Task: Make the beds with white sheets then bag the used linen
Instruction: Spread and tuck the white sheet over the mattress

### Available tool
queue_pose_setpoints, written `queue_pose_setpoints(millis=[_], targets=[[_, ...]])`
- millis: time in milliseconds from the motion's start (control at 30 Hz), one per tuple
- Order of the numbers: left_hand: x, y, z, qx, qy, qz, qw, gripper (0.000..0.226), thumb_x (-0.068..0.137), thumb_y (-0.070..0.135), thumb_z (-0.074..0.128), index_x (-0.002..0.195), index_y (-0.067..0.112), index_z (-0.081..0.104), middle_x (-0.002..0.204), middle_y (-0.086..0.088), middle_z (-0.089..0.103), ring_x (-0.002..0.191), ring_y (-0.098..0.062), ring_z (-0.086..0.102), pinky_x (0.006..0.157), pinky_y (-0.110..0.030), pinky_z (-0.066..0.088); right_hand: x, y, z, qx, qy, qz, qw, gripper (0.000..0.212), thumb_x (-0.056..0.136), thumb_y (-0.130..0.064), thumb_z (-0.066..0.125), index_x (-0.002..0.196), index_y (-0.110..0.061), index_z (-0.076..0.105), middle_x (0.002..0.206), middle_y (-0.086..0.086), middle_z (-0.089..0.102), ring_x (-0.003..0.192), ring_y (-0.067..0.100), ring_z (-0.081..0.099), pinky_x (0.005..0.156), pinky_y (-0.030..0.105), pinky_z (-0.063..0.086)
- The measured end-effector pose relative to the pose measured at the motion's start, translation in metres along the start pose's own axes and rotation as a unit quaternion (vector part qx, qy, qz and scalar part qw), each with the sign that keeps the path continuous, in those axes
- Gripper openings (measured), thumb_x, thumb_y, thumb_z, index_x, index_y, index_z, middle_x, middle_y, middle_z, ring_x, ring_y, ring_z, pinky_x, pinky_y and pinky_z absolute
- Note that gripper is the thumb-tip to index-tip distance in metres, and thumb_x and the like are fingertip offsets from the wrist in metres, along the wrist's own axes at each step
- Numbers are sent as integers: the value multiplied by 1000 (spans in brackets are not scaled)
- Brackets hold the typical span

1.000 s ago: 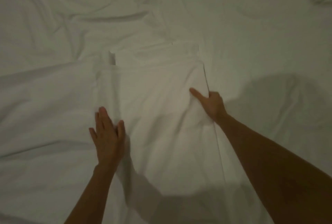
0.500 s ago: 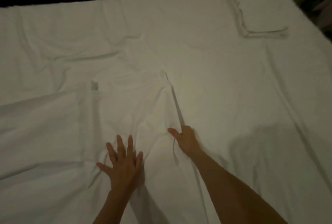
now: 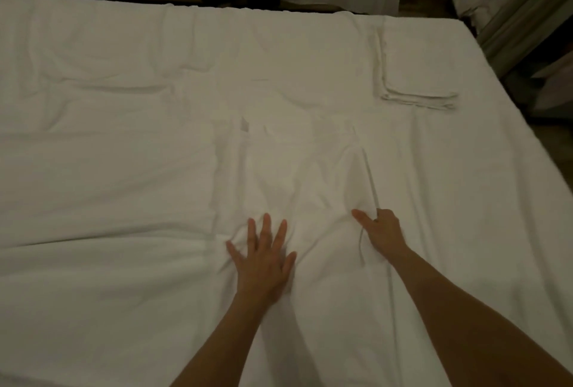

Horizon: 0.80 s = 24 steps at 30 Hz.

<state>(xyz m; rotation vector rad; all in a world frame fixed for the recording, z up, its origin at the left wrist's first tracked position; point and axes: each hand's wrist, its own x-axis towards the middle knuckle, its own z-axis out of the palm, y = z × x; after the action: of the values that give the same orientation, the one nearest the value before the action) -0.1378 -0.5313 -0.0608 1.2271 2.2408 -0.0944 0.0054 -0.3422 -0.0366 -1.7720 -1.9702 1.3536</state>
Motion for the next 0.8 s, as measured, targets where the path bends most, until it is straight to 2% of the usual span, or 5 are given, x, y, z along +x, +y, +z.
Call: queue_pose_setpoints(millis=[167,367,600,700,800], targets=[[10,65,1,-1,11,8,1000,65,88,55,25,145,29,43,153,-10,37,138,-38,37,86,-79,32,22,29,-55,-7,28,11,1000,32,89,-29,67,95,2,70,90,15,69,91,29,63,83,33,45],[4,71,19,-3,-6,4,1000,73,82,62,-8,148,34,-22,160,1,-21,148,-24,-18,111,-65,4,-6,74,-60,62,19,149,987,35,78,-47,74,69,-14,65,85,14,70,87,31,66,87,43,53],[-58,21,17,-184,83,-138,970,77,92,37,59,153,13,18,158,-12,19,142,-31,22,107,-50,32,-74,116,-60,49,-113,256,959,106,43,-69,83,121,-2,61,111,13,69,101,29,66,94,43,52],[-83,4,26,-381,97,-231,890,45,85,23,72,122,8,52,99,-4,59,103,-31,54,82,-33,39,-102,123,-61,18,-103,264,959,91,60,-54,83,125,5,57,115,18,66,105,32,63,95,43,51],[-91,-7,34,-492,-10,-246,835,23,85,25,72,99,8,64,87,-7,67,90,-31,64,72,-34,46,-125,125,-62,1,-87,253,964,70,71,-42,81,118,6,60,102,15,67,96,30,64,89,38,51]])
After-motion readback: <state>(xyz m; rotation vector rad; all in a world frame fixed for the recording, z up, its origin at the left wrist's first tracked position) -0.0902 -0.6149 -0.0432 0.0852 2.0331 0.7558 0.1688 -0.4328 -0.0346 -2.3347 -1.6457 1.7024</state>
